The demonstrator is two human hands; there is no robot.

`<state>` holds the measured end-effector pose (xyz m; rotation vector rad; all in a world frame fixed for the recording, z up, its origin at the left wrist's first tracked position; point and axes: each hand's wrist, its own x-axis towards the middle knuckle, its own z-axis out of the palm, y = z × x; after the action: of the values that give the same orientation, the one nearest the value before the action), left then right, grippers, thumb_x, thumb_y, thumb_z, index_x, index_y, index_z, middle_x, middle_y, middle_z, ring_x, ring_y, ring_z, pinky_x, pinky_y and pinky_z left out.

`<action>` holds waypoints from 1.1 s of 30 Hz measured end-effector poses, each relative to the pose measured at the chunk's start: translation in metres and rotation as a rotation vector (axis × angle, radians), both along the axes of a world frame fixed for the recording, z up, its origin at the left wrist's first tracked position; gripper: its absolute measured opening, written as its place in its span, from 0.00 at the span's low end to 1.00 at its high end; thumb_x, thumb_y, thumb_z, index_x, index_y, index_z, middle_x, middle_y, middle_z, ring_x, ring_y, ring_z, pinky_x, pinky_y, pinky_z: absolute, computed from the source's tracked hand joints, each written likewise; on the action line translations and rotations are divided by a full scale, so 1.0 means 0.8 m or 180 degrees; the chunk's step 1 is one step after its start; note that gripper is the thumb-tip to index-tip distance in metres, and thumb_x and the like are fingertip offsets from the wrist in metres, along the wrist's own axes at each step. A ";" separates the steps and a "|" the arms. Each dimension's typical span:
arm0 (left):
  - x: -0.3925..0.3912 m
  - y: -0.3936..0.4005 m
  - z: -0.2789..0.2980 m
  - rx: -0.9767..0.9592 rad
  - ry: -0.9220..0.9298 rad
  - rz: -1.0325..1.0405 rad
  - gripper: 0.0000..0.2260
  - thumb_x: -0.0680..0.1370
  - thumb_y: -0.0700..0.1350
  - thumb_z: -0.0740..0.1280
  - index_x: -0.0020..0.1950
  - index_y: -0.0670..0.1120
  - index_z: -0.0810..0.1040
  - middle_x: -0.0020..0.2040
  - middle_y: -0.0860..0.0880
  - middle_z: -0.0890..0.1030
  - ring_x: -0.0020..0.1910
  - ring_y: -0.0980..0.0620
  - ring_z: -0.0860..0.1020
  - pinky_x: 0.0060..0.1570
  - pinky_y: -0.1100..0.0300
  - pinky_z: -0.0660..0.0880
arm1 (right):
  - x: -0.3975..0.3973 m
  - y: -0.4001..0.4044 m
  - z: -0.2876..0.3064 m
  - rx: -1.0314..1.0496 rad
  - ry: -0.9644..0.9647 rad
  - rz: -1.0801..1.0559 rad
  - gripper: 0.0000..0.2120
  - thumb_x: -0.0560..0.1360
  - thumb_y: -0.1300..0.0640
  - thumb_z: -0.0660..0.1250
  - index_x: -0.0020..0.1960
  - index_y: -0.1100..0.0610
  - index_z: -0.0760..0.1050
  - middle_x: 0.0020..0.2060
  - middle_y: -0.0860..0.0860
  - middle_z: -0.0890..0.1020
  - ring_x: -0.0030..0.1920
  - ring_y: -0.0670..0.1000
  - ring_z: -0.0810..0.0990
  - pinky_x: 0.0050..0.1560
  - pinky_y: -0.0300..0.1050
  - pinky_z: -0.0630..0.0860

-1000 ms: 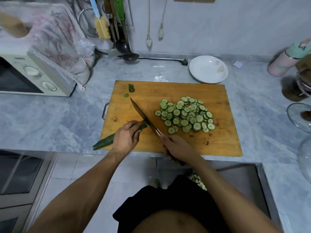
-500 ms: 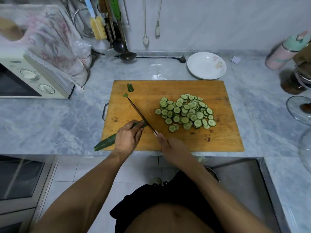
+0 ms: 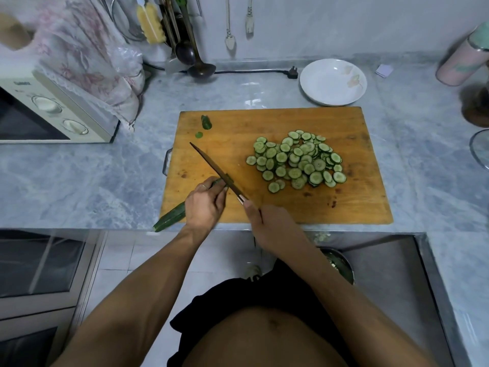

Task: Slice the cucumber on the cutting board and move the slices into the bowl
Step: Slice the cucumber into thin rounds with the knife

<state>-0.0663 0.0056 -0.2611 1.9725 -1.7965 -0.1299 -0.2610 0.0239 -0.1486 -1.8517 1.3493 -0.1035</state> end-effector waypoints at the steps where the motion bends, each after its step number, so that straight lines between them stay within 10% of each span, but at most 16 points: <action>1: 0.001 0.000 0.000 -0.0005 -0.0022 -0.0013 0.14 0.80 0.51 0.59 0.58 0.51 0.83 0.60 0.52 0.80 0.50 0.46 0.80 0.40 0.58 0.74 | -0.002 -0.001 0.001 0.0031 -0.0002 -0.0018 0.28 0.84 0.42 0.45 0.33 0.54 0.68 0.29 0.49 0.71 0.30 0.45 0.68 0.34 0.45 0.62; 33: -0.004 -0.002 -0.021 -0.0228 -0.0241 -0.0027 0.13 0.79 0.46 0.63 0.59 0.48 0.83 0.60 0.46 0.81 0.49 0.41 0.80 0.40 0.53 0.78 | 0.017 -0.028 -0.017 0.0613 -0.0246 -0.0459 0.32 0.83 0.39 0.44 0.33 0.57 0.70 0.32 0.55 0.76 0.34 0.55 0.78 0.30 0.43 0.69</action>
<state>-0.0694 0.0042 -0.2779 1.9436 -1.8309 0.0065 -0.2473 0.0015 -0.1622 -1.5752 1.3878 -0.1146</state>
